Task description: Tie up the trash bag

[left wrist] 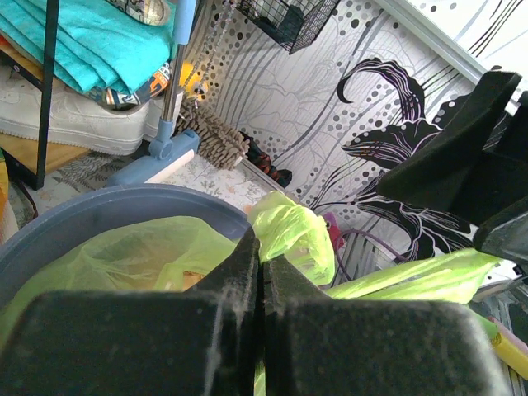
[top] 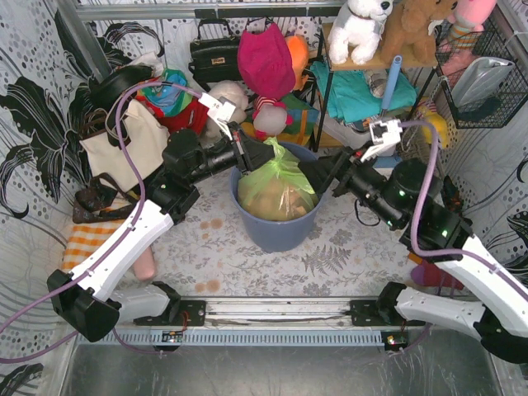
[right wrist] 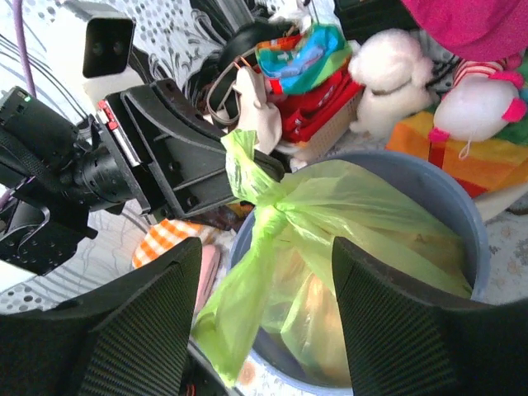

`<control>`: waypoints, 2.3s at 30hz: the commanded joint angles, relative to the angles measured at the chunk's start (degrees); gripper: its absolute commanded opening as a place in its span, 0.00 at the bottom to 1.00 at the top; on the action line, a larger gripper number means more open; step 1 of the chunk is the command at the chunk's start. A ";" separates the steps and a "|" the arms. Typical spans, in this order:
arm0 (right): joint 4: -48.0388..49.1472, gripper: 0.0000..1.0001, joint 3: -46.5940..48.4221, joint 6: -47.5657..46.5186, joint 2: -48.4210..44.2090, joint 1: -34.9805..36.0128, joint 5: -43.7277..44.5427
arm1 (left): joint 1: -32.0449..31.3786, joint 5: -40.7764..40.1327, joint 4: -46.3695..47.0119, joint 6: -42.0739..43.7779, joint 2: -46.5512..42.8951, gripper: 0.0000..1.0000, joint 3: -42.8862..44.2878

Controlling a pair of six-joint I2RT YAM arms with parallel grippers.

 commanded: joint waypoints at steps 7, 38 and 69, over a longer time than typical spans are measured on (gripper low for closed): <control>-30.86 0.48 11.47 7.96 7.51 0.07 -1.35 | -0.07 -0.69 -0.01 1.64 -0.12 0.07 0.56; -44.09 0.54 32.38 -1.01 19.71 0.09 -6.73 | -0.07 0.68 1.07 1.00 0.19 0.07 -0.08; -39.93 0.34 22.43 -4.48 23.71 0.12 -13.23 | -0.06 0.76 1.54 1.11 -0.88 0.07 -1.54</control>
